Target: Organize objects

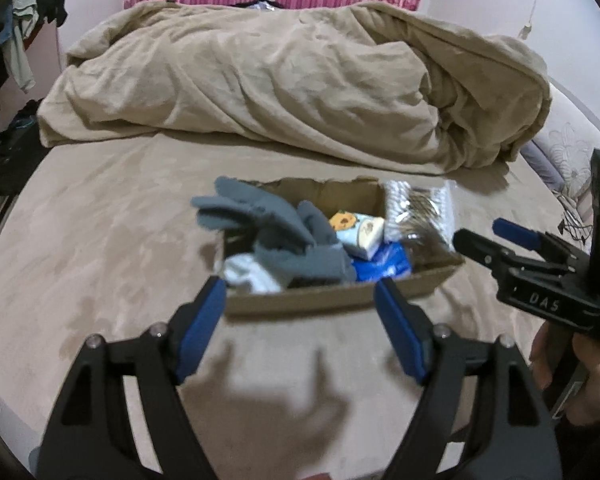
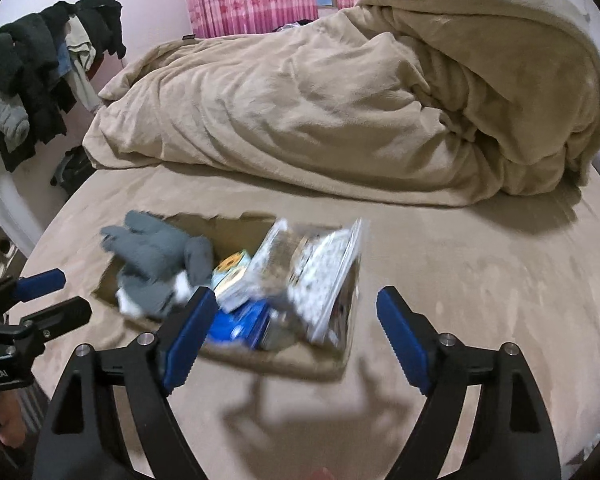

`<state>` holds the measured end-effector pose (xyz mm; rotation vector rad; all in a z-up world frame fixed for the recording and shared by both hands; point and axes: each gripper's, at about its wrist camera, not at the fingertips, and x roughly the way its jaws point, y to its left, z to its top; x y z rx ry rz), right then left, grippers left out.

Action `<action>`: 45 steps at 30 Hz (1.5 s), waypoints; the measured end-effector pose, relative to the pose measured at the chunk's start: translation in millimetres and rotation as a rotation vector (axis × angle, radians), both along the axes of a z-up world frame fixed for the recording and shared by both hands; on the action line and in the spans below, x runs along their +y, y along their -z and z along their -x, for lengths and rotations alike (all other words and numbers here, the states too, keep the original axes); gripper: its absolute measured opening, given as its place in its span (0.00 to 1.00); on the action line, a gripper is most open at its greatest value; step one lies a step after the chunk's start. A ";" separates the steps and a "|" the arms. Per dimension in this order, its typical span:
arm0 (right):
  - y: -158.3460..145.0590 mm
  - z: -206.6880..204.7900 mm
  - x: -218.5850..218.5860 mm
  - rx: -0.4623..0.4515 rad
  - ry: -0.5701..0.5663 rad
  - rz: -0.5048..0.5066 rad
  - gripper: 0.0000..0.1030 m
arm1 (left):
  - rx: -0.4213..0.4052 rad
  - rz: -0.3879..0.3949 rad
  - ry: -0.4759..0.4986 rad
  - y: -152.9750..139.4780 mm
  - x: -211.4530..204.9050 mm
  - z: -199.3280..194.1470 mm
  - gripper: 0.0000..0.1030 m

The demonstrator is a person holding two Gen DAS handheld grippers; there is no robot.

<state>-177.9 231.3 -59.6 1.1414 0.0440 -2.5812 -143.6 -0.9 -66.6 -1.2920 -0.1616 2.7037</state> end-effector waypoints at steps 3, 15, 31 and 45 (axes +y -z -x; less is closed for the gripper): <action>-9.2 -24.8 -0.5 -0.005 0.006 -0.002 0.83 | -0.002 0.000 -0.015 -7.4 -6.7 -22.2 0.77; -49.0 -109.9 -17.5 -0.016 -0.051 0.023 0.83 | 0.029 0.003 -0.050 -29.9 -14.3 -98.8 0.78; -52.4 -136.2 -12.2 -0.013 -0.039 0.024 0.83 | 0.035 -0.035 -0.070 -34.5 -5.5 -113.4 0.78; -42.9 -130.7 -6.6 -0.028 -0.024 0.025 0.83 | 0.025 -0.031 -0.056 -28.7 -1.5 -106.9 0.78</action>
